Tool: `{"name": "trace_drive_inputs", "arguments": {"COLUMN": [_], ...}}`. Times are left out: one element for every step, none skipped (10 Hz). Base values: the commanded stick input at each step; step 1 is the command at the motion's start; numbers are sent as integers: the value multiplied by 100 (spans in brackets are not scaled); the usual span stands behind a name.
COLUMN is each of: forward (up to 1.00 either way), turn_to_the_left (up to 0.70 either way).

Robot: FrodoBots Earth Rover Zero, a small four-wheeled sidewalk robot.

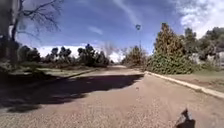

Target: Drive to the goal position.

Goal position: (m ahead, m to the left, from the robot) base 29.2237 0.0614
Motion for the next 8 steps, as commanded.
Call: {"name": "trace_drive_inputs", "arguments": {"forward": [100, 100, 100, 100, 100, 100, 100, 100], "turn_to_the_left": [0, 0, 0, 0, 0, 0, -38, -8]}}
